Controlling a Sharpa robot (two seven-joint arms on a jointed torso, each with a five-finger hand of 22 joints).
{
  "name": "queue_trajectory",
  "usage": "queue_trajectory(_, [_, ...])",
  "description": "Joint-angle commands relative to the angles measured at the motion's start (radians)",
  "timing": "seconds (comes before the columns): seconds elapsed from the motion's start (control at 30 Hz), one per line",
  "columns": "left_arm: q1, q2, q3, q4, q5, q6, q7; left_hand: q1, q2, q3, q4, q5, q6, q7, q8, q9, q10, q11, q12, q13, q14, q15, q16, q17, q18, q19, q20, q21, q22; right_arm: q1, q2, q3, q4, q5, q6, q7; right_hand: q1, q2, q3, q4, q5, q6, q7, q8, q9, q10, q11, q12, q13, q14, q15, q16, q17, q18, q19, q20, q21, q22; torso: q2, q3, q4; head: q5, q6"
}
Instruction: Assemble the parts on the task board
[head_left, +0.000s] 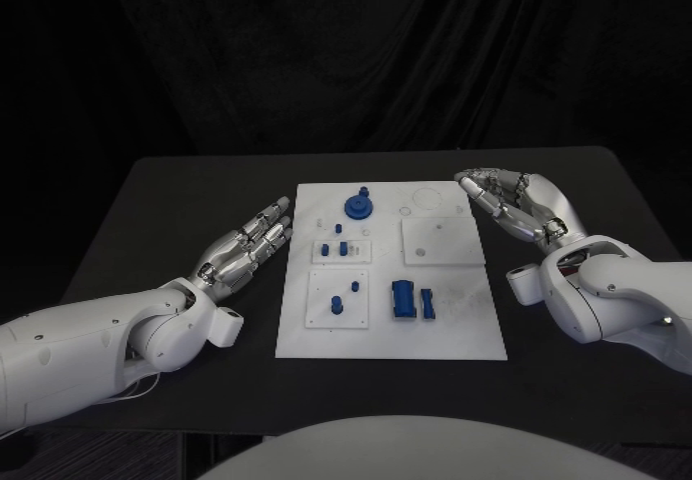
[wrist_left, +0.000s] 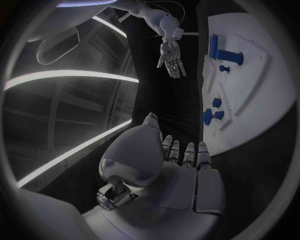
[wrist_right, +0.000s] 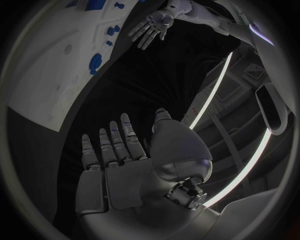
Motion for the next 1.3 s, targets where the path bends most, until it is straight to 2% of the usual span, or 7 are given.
queue_trajectory(0.03, [0.004,0.007,0.001,-0.003,-0.056,-0.13,0.34,0.008,-0.005,-0.013,0.0,-0.003,-0.003,-0.019,-0.003,0.0,-0.001,-0.027,-0.011,-0.002,0.001,-0.055,-0.004,-0.001,-0.004,-0.003,-0.027,-0.005,-0.003,-0.013,0.002,0.0,-0.012,0.07,0.125,0.105,-0.006,0.013,-0.033,0.001,-0.03,-0.118,-0.06,-0.051,-0.076,-0.152,-0.033,-0.044,-0.097,-0.166,-0.017,-0.031,-0.034,-0.007,-0.101,0.002,-0.013,-0.093,-0.027,0.0102,-0.0183,0.016,0.0])
queue_trajectory(0.3, [0.004,0.027,0.001,-0.023,-0.062,-0.145,0.345,0.008,-0.002,-0.026,0.0,-0.008,-0.016,-0.032,-0.004,-0.002,-0.002,-0.011,-0.021,-0.004,0.001,-0.024,-0.004,-0.001,0.012,-0.004,0.045,-0.007,-0.006,-0.029,0.007,0.0,-0.029,0.076,0.155,0.113,-0.003,0.008,-0.039,-0.001,-0.043,-0.198,-0.112,-0.079,-0.124,-0.208,-0.032,-0.027,-0.139,-0.191,-0.011,-0.026,-0.037,0.001,-0.107,0.003,-0.014,-0.102,-0.033,0.0179,-0.0249,0.022,0.0])
queue_trajectory(0.33, [0.002,0.022,0.001,-0.02,-0.04,-0.102,-0.001,-0.39,-0.08,0.065,-0.087,-0.092,-0.061,0.027,-0.025,-0.022,-0.001,0.044,-0.084,-0.015,0.001,0.031,-0.004,-0.001,-0.042,-0.004,-0.007,-0.007,-0.006,-0.025,0.007,0.0,-0.027,0.053,0.101,0.073,-0.32,-0.025,0.041,-0.089,-0.108,-0.325,-0.07,-0.127,-0.219,-0.235,-0.085,-0.122,-0.185,-0.284,-0.044,-0.061,-0.06,-0.077,-0.14,-0.086,-0.024,-0.147,-0.028,0.0143,-0.021,0.022,0.0])
queue_trajectory(0.37, [0.002,0.022,0.002,-0.02,-0.039,-0.104,-0.001,-0.401,-0.082,0.066,-0.087,-0.096,-0.061,0.027,-0.025,-0.022,-0.001,0.048,-0.084,-0.015,0.001,0.031,-0.004,-0.001,-0.042,-0.004,-0.007,-0.007,-0.006,-0.025,0.008,0.001,-0.028,0.056,0.1,0.074,-0.446,-0.1,0.076,-0.129,-0.139,-0.386,-0.07,-0.127,-0.219,-0.307,-0.085,-0.163,-0.206,-0.284,-0.12,-0.061,-0.06,-0.077,-0.14,-0.125,-0.024,-0.147,-0.028,0.0141,-0.021,0.022,0.001])
queue_trajectory(0.53, [0.004,0.035,0.016,-0.017,-0.024,-0.146,-0.013,-0.556,-0.111,0.102,-0.123,-0.13,-0.081,0.047,-0.025,-0.022,-0.001,0.071,-0.084,-0.015,0.001,0.031,-0.004,-0.001,-0.042,-0.004,-0.007,-0.007,-0.006,-0.039,0.035,0.024,-0.045,0.097,0.086,0.075,-0.807,-0.1,0.218,-0.294,-0.271,-0.535,-0.07,-0.127,-0.219,-0.307,-0.085,-0.265,-0.292,-0.284,-0.12,-0.061,-0.06,-0.077,-0.14,-0.288,-0.024,-0.147,-0.037,0.0115,-0.0218,0.019,0.022])
queue_trajectory(0.97, [0.014,0.146,0.138,0.008,0.098,-0.501,-0.11,-0.872,-0.172,0.171,-0.193,-0.199,-0.165,0.155,-0.025,-0.022,-0.001,0.185,-0.084,-0.015,0.001,0.031,-0.004,-0.001,-0.14,-0.004,-0.007,-0.007,-0.006,-0.145,0.242,0.199,-0.177,0.412,-0.019,0.088,-1.054,-0.1,0.218,-0.294,-0.271,-0.636,-0.07,-0.127,-0.219,-0.307,-0.085,-0.335,-0.292,-0.284,-0.12,-0.061,-0.06,-0.077,-0.14,-0.288,-0.024,-0.147,-0.113,-0.0105,-0.0285,-0.008,0.195])
queue_trajectory(1.3, [0.02,0.206,0.204,0.022,0.165,-0.694,-0.162,-1.012,-0.256,0.266,-0.292,-0.293,-0.165,0.155,-0.025,-0.022,-0.001,0.185,-0.084,-0.015,0.001,0.031,-0.004,-0.001,-0.14,-0.004,-0.007,-0.007,-0.006,-0.174,0.298,0.247,-0.214,0.498,-0.047,0.092,-1.054,-0.1,0.218,-0.294,-0.271,-0.636,-0.07,-0.127,-0.219,-0.307,-0.085,-0.335,-0.292,-0.284,-0.12,-0.061,-0.06,-0.077,-0.14,-0.288,-0.024,-0.147,-0.146,-0.02,-0.0314,-0.019,0.269])
